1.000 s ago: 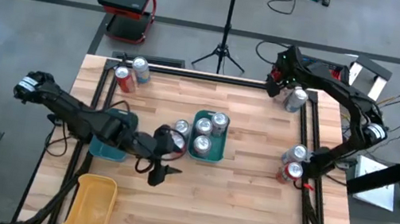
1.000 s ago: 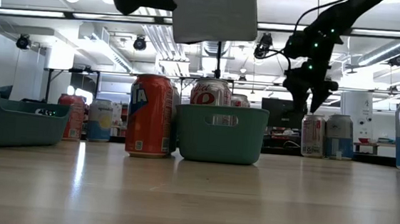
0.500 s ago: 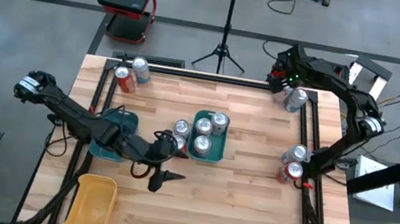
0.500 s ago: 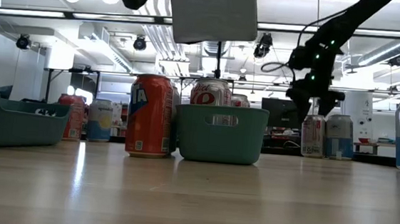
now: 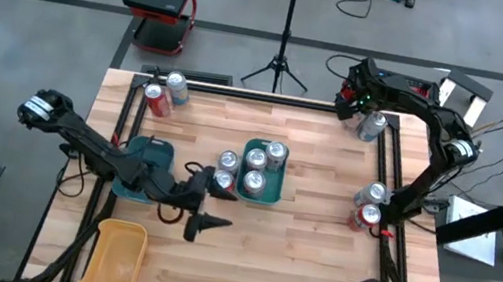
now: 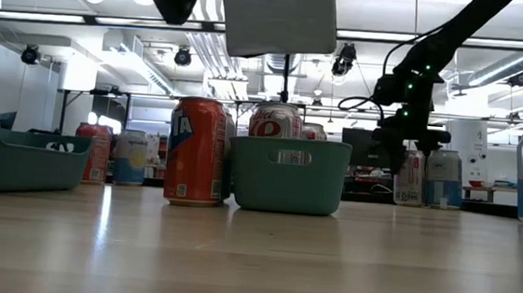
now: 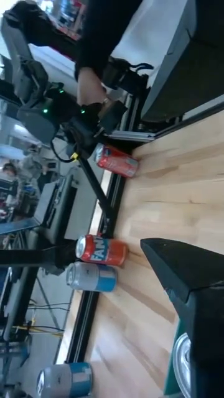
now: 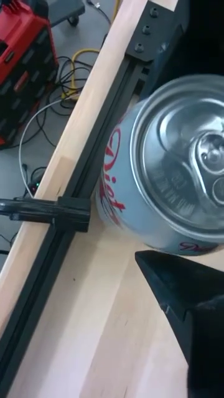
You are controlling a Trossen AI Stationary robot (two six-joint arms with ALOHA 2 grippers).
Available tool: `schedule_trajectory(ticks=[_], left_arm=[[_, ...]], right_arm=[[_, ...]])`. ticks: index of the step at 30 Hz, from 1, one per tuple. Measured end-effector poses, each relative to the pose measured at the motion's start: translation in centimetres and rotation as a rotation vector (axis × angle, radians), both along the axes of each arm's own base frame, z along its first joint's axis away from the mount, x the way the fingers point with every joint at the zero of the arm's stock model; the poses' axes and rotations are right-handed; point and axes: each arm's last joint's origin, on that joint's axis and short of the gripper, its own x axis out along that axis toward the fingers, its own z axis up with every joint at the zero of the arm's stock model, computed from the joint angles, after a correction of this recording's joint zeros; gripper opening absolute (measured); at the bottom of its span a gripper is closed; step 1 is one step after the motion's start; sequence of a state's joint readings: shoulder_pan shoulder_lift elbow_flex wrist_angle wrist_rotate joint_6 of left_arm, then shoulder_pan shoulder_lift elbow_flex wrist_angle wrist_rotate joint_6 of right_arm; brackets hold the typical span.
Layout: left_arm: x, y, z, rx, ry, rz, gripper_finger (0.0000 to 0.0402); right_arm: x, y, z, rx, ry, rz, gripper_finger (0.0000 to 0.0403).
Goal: Sort soda cans
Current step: Put the red-silver soda can into the light green bin
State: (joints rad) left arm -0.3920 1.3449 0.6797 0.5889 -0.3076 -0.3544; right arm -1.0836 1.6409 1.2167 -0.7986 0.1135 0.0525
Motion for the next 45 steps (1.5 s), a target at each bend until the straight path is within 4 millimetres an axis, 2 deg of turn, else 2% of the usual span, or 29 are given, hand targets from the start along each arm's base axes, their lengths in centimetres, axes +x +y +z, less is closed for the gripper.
schedule_trajectory(ticks=[4, 11, 16, 20, 24, 29, 33, 36, 40, 43, 45], left_arm=[[-0.2, 0.1, -0.6, -0.027, 0.001, 0.002, 0.0306], [-0.4, 0.2, -0.6, -0.051, -0.024, 0.023, 0.0306], [-0.4, 0.2, -0.7, -0.06, -0.023, 0.024, 0.0306], [-0.4, 0.2, -0.7, -0.056, -0.019, 0.026, 0.0306], [-0.4, 0.2, -1.0, -0.052, 0.004, 0.052, 0.0306], [-0.5, 0.4, -1.6, -0.039, 0.068, 0.107, 0.0306], [-0.6, 0.4, -1.9, -0.044, 0.099, 0.112, 0.0306], [-0.8, 0.5, -2.1, -0.046, 0.133, 0.121, 0.0306], [-1.2, 0.8, -2.3, -0.047, 0.176, 0.175, 0.0306], [-1.5, 1.0, -2.2, -0.054, 0.196, 0.202, 0.0306], [-1.8, 1.2, -1.9, -0.061, 0.197, 0.208, 0.0306]], right_arm=[[-0.1, 0.2, 0.3, 0.003, 0.0, 0.001, 0.0303], [0.6, 0.8, 0.7, -0.005, -0.001, 0.058, 0.0302], [2.0, 2.2, 3.3, -0.069, -0.04, 0.133, 0.0302], [3.3, 4.2, 6.1, -0.113, -0.066, 0.191, 0.0302], [5.3, 8.0, 8.4, -0.119, -0.101, 0.288, 0.0302], [8.0, 14.6, 10.4, -0.118, -0.175, 0.433, 0.0302], [9.6, 19.6, 11.2, -0.09, -0.236, 0.541, 0.0302], [10.5, 22.8, 11.1, -0.059, -0.242, 0.612, 0.0302], [12.3, 26.6, 10.0, -0.061, -0.212, 0.7, 0.0302], [13.4, 28.7, 9.0, -0.079, -0.185, 0.737, 0.0302], [14.1, 29.4, 8.5, -0.078, -0.194, 0.749, 0.0302]])
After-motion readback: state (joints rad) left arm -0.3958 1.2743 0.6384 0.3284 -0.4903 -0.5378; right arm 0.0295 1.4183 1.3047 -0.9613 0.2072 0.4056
